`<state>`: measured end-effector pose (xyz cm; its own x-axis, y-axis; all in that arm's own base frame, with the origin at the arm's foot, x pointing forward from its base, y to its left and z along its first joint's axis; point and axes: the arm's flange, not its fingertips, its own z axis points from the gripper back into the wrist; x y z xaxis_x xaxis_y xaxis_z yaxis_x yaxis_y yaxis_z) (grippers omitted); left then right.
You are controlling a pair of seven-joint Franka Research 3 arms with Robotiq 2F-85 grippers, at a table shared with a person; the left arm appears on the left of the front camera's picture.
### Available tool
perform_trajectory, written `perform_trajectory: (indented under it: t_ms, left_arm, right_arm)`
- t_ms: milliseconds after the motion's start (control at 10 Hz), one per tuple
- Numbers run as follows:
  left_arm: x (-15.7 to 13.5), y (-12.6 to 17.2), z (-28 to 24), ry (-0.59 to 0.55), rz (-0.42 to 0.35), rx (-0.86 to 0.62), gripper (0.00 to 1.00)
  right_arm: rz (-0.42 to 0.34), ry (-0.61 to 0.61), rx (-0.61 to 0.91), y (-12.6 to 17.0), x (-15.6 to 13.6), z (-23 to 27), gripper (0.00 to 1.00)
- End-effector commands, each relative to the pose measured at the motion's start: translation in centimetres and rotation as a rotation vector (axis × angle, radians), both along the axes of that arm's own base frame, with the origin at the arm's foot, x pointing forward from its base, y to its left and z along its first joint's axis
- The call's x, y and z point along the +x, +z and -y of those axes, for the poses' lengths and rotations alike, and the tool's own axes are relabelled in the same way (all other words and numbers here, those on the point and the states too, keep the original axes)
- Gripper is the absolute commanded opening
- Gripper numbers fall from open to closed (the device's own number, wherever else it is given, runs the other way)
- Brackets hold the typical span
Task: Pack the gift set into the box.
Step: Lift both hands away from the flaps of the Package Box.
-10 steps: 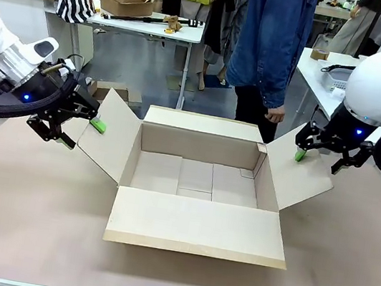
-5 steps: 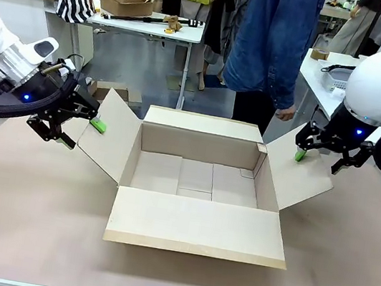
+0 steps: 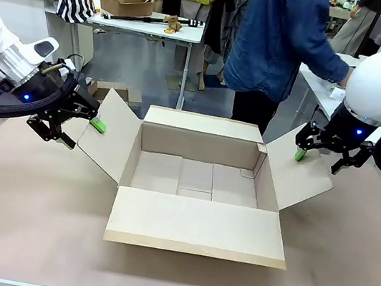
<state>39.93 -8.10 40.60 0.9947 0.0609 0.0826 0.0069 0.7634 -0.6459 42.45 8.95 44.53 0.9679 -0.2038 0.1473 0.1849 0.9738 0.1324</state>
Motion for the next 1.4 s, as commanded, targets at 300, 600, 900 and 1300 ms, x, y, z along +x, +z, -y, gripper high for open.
perform_trajectory:
  t_ms: [300, 600, 900, 1300]
  left_arm:
    - [-0.18, 0.13, -0.15, -0.007, -0.002, 0.003, 1.0]
    - [-0.18, 0.13, -0.15, -0.007, -0.002, 0.003, 1.0]
    - [-0.18, 0.13, -0.15, -0.007, -0.002, 0.003, 1.0]
    - [-0.18, 0.13, -0.15, -0.007, -0.002, 0.003, 1.0]
  right_arm:
    - [-0.003, -0.022, -0.012, 0.26, 0.0, -0.07, 1.0]
    - [-0.003, -0.022, -0.012, 0.26, 0.0, -0.07, 1.0]
    - [-0.003, -0.022, -0.012, 0.26, 0.0, -0.07, 1.0]
    - [-0.003, -0.022, -0.012, 0.26, 0.0, -0.07, 1.0]
